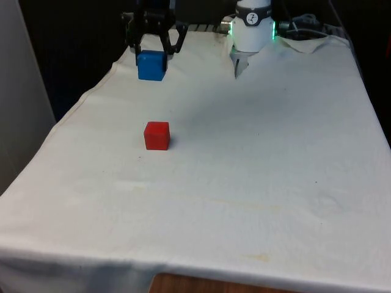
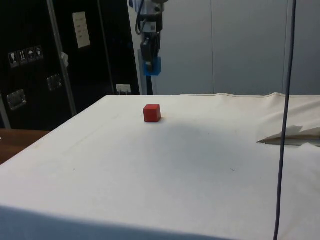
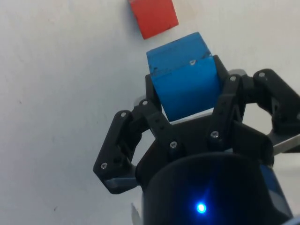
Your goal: Stack the two cubes.
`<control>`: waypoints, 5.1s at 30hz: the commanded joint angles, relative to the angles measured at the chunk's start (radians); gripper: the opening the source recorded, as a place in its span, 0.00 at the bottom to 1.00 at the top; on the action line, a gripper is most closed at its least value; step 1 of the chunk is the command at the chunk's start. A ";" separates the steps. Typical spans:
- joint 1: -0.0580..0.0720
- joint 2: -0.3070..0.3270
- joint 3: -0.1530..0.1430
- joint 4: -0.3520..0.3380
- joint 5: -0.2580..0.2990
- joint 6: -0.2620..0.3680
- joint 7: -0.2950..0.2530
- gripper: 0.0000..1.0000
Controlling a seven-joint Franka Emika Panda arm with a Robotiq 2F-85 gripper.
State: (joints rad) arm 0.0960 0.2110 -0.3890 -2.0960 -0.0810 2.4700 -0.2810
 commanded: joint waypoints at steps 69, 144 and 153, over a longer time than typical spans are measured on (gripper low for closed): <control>-0.024 0.298 0.015 0.166 0.282 -0.023 -0.166 0.04; -0.015 0.298 -0.011 0.192 0.270 -0.050 -0.159 1.00; -0.014 0.259 -0.015 0.196 0.264 -0.081 -0.157 1.00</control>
State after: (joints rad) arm 0.0770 0.4730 -0.3970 -1.9010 0.1930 2.3990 -0.4460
